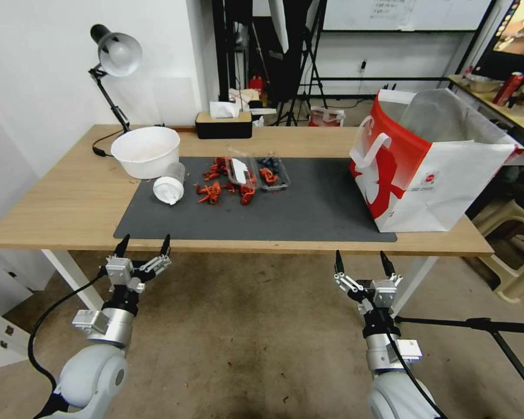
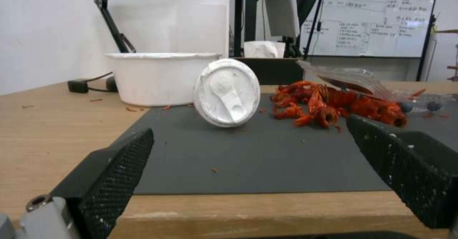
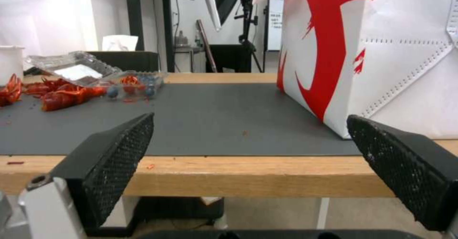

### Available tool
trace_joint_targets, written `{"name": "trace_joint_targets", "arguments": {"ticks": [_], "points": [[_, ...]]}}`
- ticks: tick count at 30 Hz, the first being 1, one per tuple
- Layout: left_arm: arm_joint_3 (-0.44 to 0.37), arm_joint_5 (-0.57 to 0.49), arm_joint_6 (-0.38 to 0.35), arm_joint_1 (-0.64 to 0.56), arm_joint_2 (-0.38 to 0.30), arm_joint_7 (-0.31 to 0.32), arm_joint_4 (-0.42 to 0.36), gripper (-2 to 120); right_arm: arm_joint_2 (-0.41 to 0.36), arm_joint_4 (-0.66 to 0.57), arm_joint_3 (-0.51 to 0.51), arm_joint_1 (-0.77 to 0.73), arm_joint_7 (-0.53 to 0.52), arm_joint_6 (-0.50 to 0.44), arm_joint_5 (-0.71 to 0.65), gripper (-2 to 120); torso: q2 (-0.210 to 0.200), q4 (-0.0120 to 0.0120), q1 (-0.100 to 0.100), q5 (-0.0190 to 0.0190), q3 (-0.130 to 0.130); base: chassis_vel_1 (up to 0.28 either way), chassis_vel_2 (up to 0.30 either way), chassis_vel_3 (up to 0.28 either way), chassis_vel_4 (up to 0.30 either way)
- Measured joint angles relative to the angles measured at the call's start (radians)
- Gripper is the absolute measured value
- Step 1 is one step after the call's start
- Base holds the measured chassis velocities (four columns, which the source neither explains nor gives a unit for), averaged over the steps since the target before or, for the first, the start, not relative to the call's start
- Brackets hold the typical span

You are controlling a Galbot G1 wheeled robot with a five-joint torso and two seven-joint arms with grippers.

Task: Pick up the trash from the table and place it into the takeout bag.

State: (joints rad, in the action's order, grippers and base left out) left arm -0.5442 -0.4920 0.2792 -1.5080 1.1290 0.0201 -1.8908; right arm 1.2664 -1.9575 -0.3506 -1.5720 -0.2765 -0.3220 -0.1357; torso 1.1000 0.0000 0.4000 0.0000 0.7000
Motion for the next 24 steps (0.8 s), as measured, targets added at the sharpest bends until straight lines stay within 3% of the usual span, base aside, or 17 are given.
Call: {"name": "trace_joint_targets", "arguments": {"ticks": [7,14,24], "points": [[0.012,0.007,-0.033,0.038,-0.02,0.002,-0.005,100,0.0,0.001,0.002,0.001,0.001,-0.001,0.0,100,0.0,0.0,0.0,0.0,0.0,0.0,0.0,0.0,0.0],[0.043,-0.005,-0.121,0.104,-0.068,0.025,-0.015,100,-0.002,0.005,0.002,0.005,0.001,-0.001,-0.001,100,0.0,0.0,0.0,-0.0001,0.0,0.0,0.0,0.0,0.0],[0.107,-0.101,-0.27,0.227,-0.139,0.083,0.011,100,-0.002,0.02,0.01,0.02,0.002,-0.001,-0.001,100,0.0,0.0,0.0,-0.0001,0.0,0.0,0.0,0.0,0.0]]}}
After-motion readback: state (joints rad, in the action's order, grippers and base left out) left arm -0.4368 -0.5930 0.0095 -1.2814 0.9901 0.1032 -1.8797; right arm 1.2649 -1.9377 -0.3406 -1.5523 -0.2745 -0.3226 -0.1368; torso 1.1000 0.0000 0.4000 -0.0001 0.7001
